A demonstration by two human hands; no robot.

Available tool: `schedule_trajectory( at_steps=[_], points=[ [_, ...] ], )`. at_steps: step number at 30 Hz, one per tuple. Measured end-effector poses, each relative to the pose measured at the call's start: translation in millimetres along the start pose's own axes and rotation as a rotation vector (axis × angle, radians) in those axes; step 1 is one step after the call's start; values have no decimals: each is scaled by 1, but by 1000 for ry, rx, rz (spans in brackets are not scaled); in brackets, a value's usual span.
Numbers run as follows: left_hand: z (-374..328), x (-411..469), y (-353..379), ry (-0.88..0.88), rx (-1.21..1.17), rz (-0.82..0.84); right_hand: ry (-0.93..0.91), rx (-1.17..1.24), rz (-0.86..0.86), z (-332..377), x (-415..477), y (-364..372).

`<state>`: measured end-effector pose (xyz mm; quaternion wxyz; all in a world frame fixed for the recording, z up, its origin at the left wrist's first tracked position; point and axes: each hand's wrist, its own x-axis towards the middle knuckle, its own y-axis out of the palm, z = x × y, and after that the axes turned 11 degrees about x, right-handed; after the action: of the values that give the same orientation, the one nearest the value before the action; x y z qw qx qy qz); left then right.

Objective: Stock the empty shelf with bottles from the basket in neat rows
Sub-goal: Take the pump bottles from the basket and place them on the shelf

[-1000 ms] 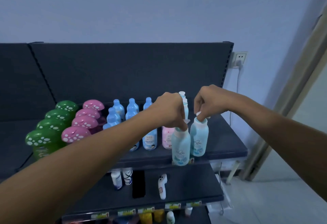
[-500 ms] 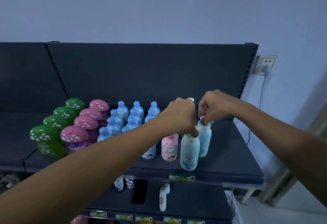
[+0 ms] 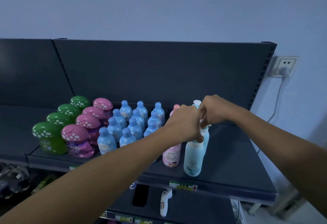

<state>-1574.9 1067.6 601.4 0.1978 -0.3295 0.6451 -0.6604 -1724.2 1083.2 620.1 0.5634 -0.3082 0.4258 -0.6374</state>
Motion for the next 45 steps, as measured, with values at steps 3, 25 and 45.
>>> schedule_trajectory(
  at_steps=[3, 25, 45],
  points=[
    [0, 5, 3, -13, -1, -9, -13, -11, 2, -2, 7, 1],
    [4, 18, 22, -66, -26, -3, -5, -9, 86, -8, 33, 4],
    [7, 21, 29, -73, -95, 12, 2, 4, 89, -12, 38, 3]
  ],
)
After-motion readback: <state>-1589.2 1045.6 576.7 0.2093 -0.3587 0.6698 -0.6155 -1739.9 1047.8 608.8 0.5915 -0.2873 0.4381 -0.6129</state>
